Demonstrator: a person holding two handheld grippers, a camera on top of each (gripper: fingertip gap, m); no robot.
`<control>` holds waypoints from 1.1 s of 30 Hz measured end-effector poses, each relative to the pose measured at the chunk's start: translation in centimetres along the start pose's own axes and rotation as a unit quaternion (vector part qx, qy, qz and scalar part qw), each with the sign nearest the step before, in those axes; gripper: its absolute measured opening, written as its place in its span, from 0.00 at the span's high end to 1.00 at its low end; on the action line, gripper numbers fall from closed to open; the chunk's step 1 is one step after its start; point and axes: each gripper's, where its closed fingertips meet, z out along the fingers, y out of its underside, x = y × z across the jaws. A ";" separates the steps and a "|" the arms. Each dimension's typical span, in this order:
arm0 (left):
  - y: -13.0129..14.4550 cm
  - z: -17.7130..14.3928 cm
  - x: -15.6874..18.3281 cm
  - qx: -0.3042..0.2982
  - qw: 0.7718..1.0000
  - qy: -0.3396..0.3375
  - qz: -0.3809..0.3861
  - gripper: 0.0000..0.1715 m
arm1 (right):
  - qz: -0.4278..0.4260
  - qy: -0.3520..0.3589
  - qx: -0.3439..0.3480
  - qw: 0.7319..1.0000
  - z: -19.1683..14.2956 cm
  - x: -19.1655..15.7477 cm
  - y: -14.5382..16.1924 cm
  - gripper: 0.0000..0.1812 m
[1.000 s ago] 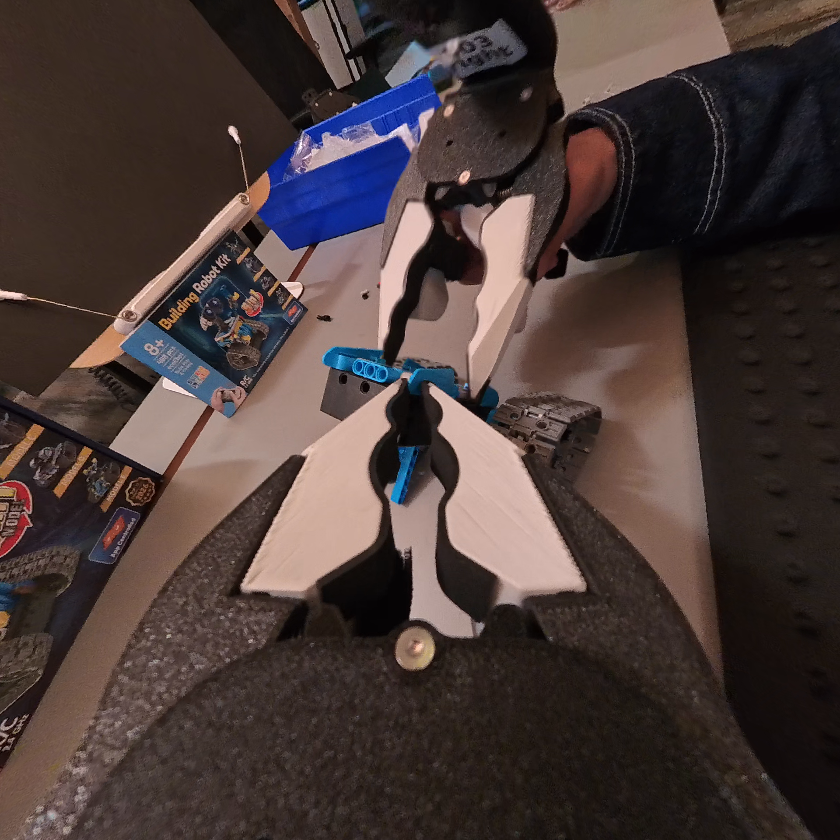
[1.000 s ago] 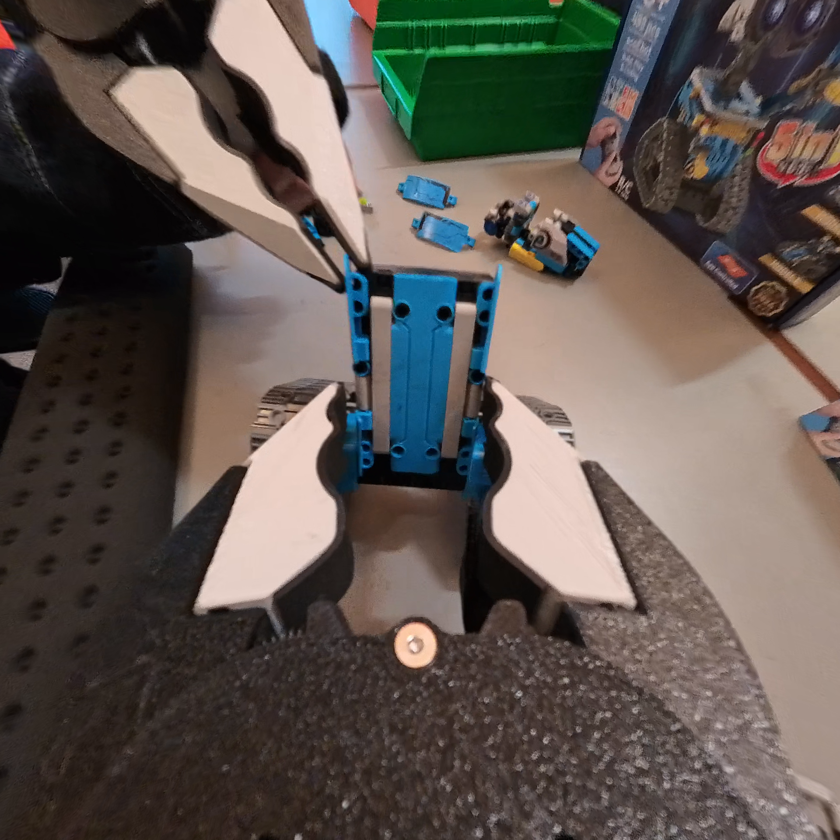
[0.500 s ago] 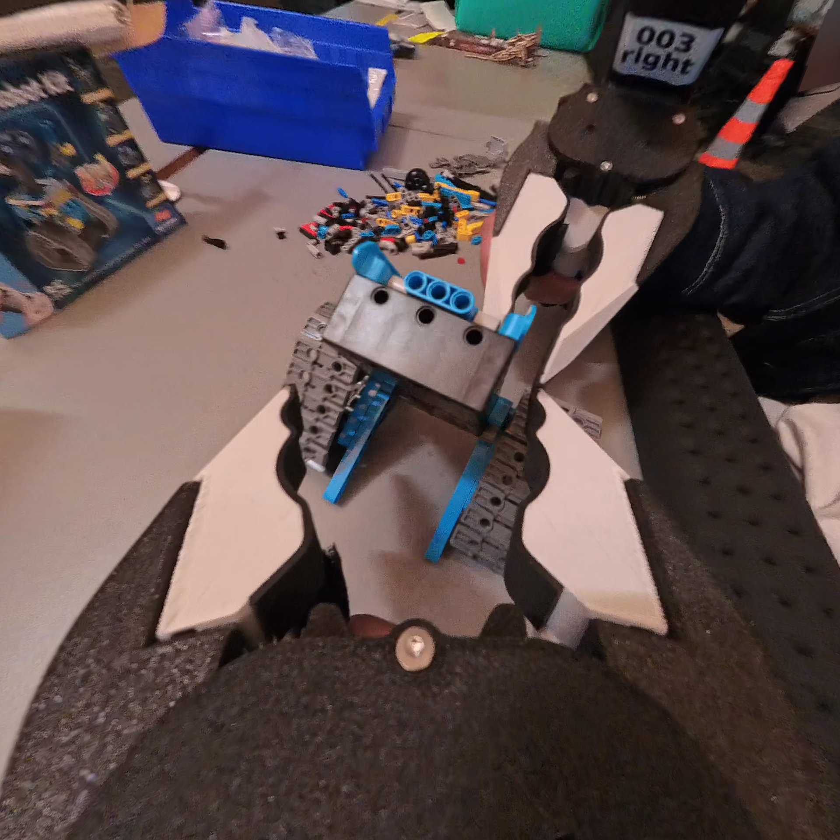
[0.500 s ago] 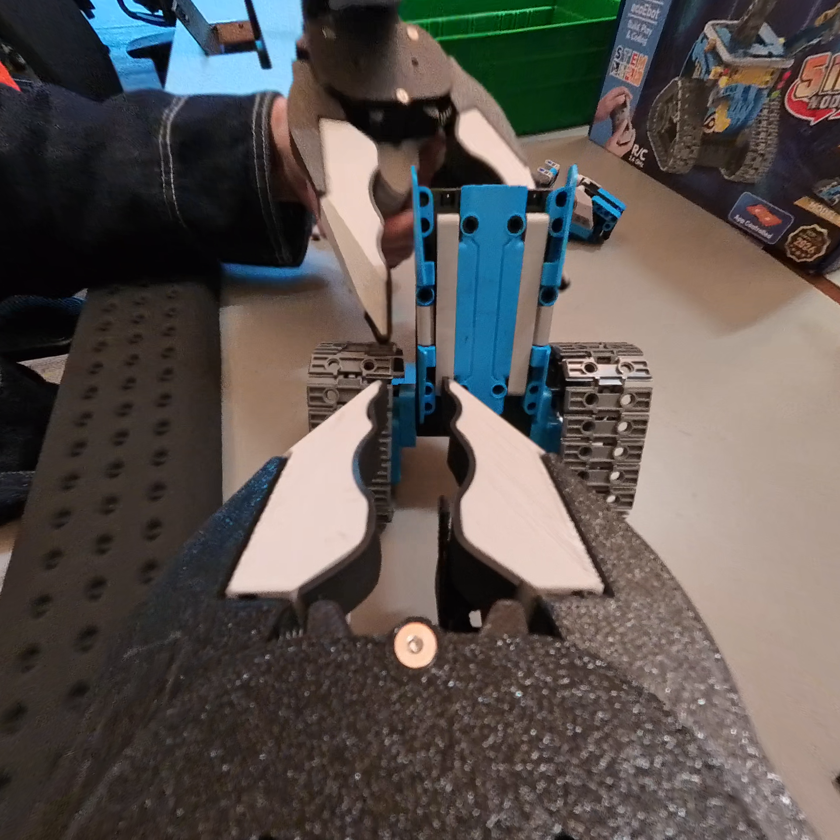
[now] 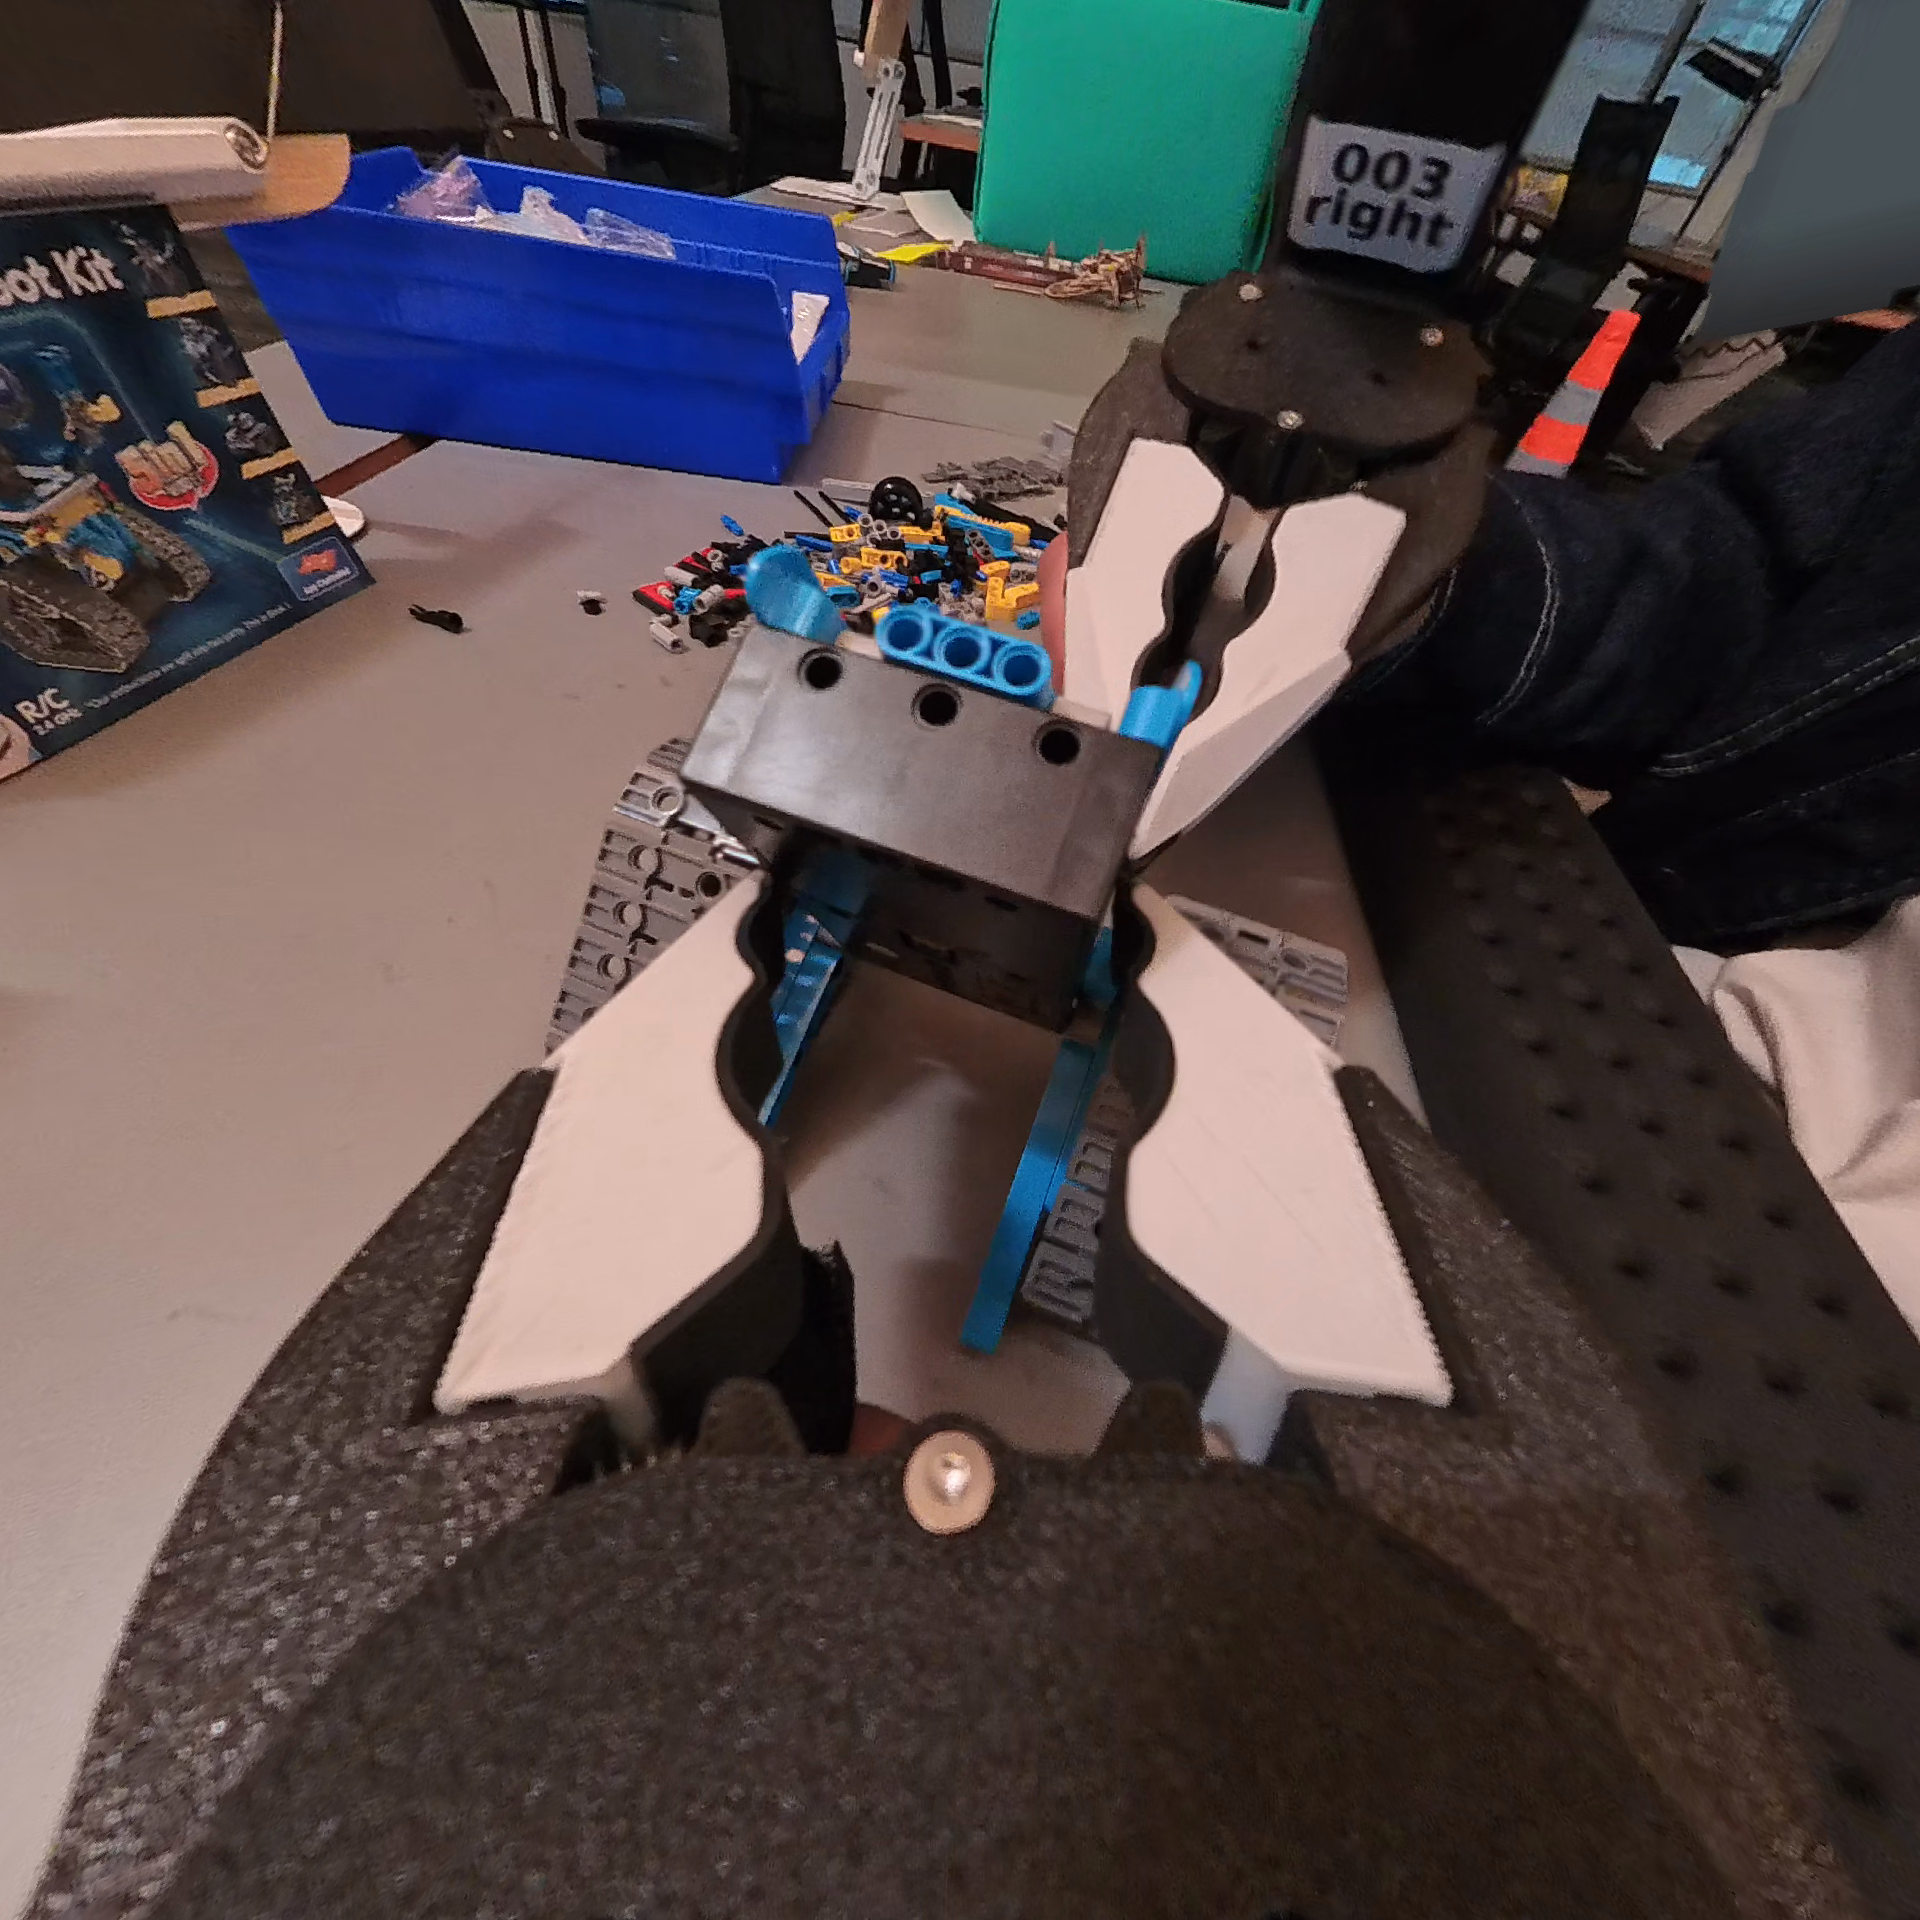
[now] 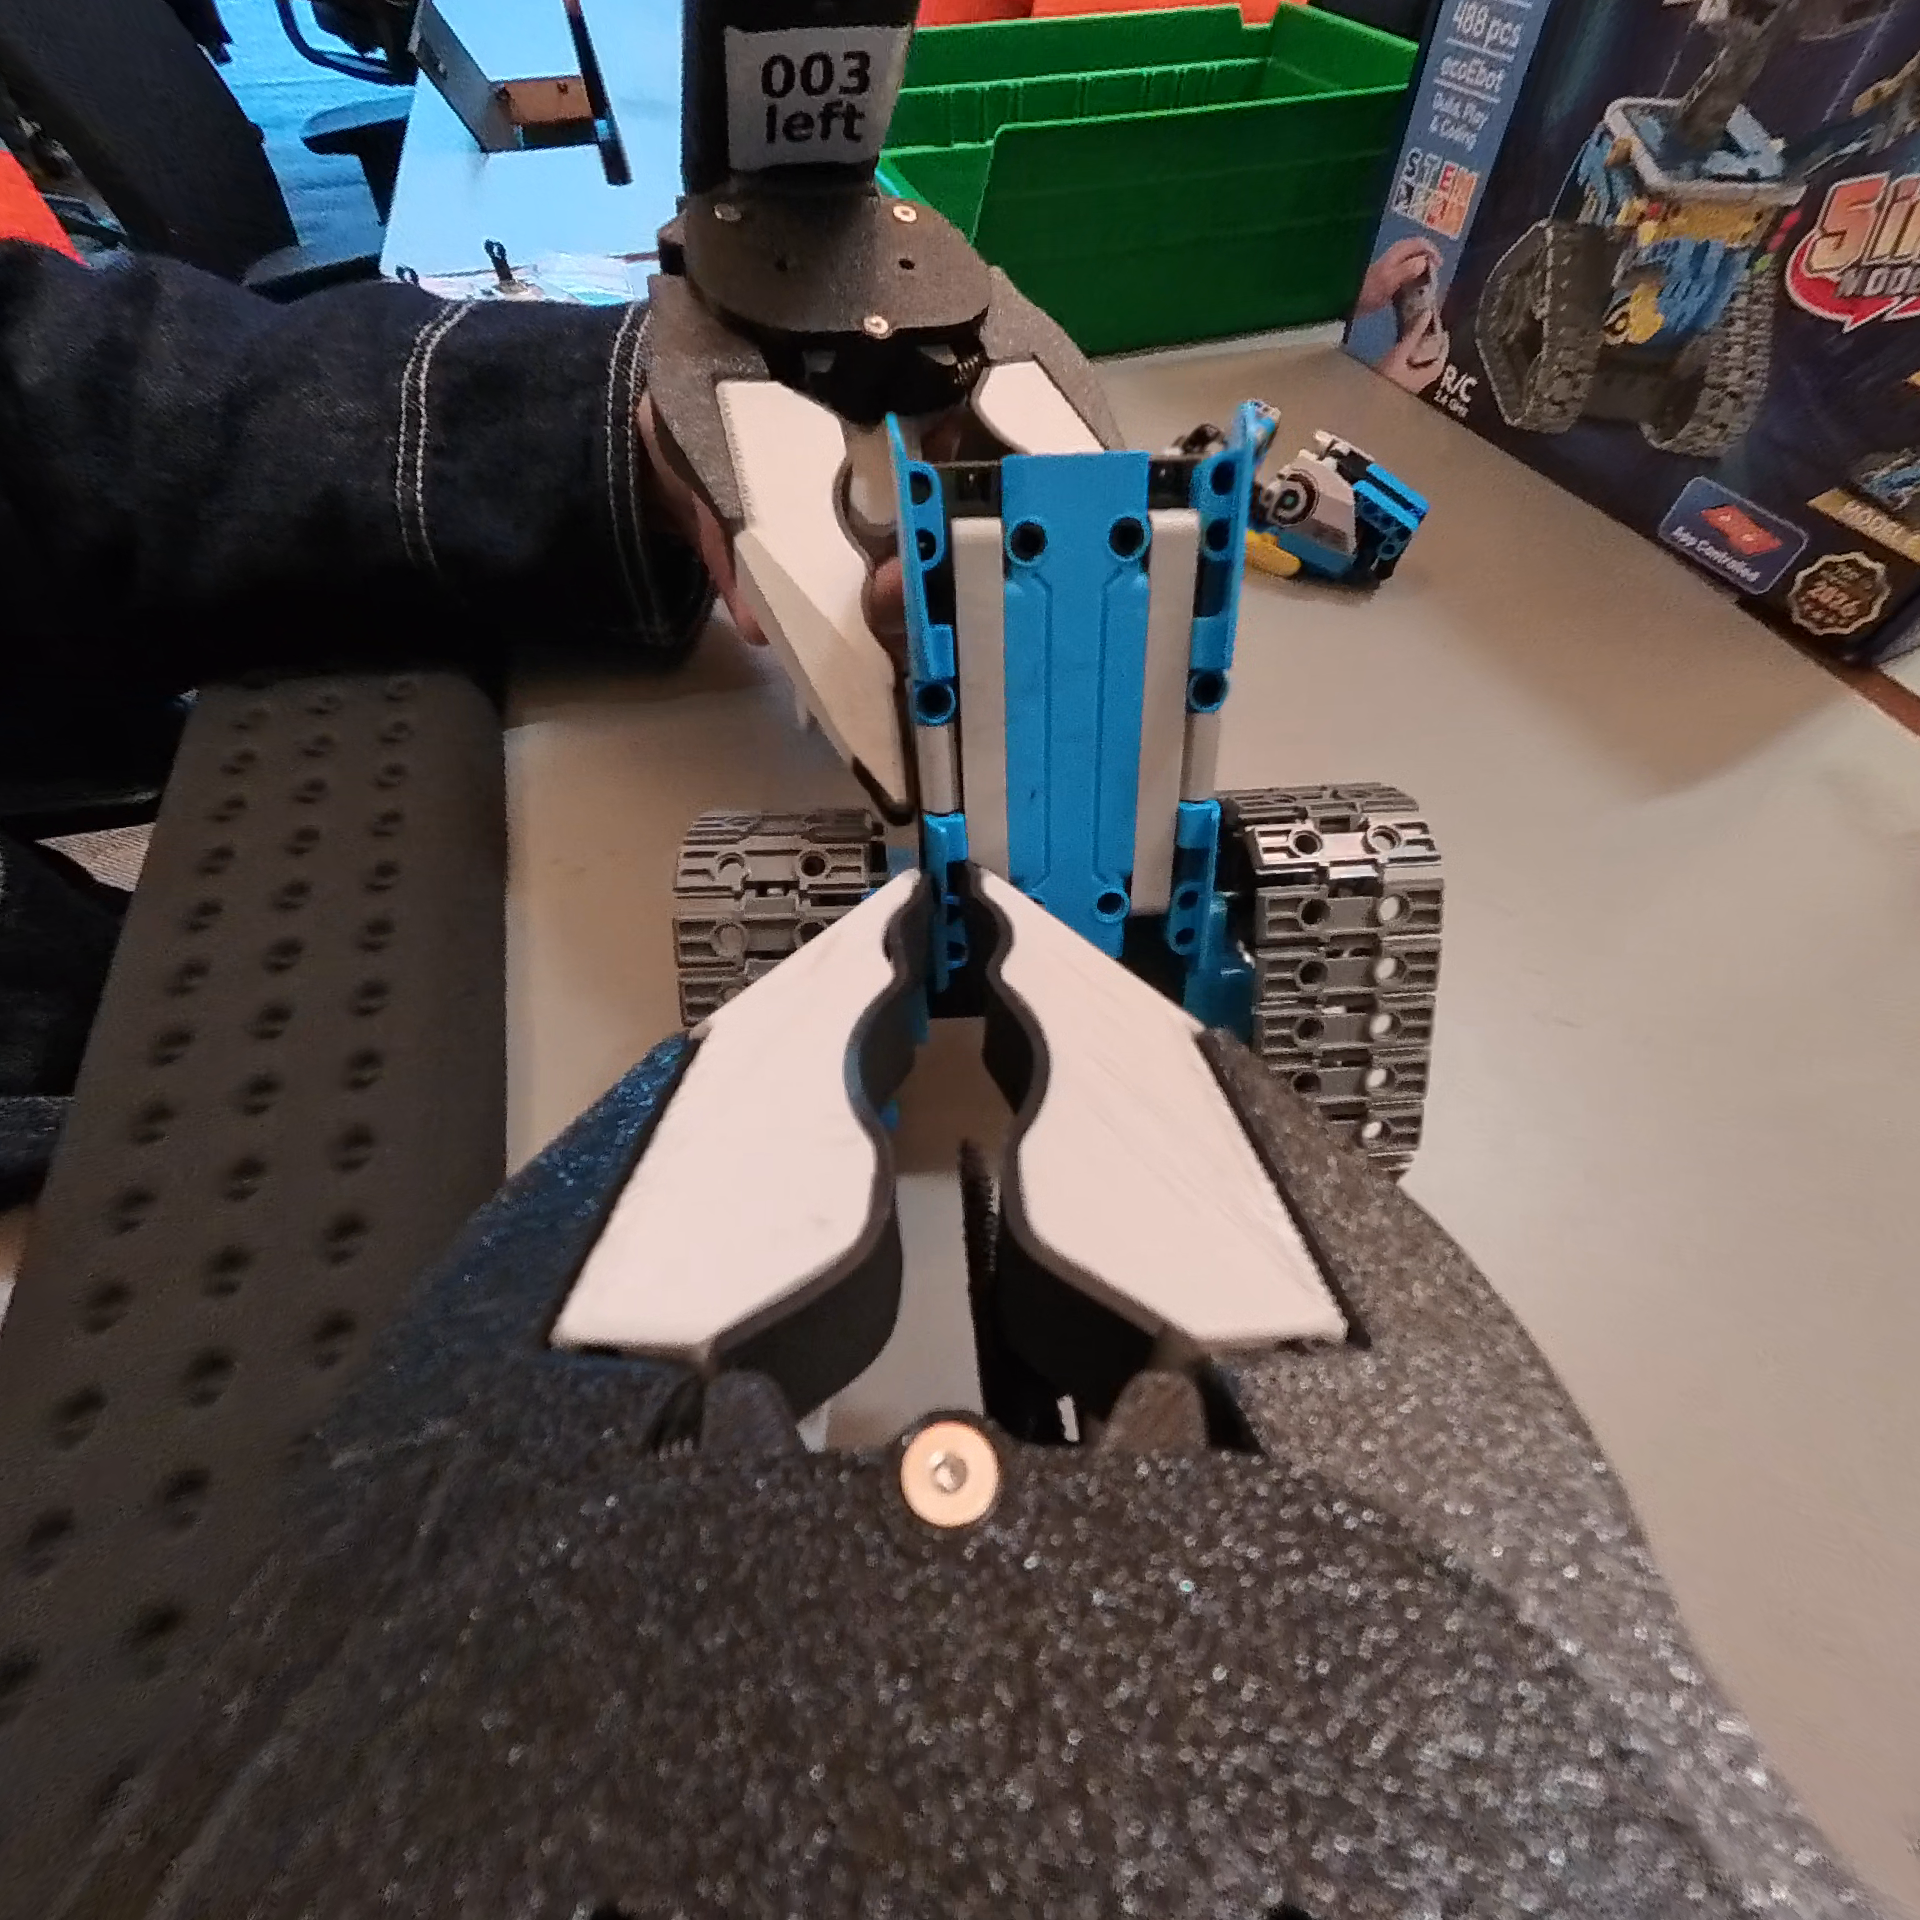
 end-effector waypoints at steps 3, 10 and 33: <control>0.1 0.0 -0.1 -0.002 1.000 -0.008 0.015 0.64 | -0.015 0.012 0.002 1.000 0.1 -0.1 -0.1 0.97; 0.1 0.0 -0.6 -0.004 0.998 -0.051 0.044 0.64 | 0.058 -0.030 -0.002 0.998 0.1 -0.1 0.1 1.00; -1.6 -1.3 0.3 0.032 0.985 -0.137 -0.099 0.71 | 0.014 0.047 0.064 0.997 -3.2 1.7 -2.4 0.94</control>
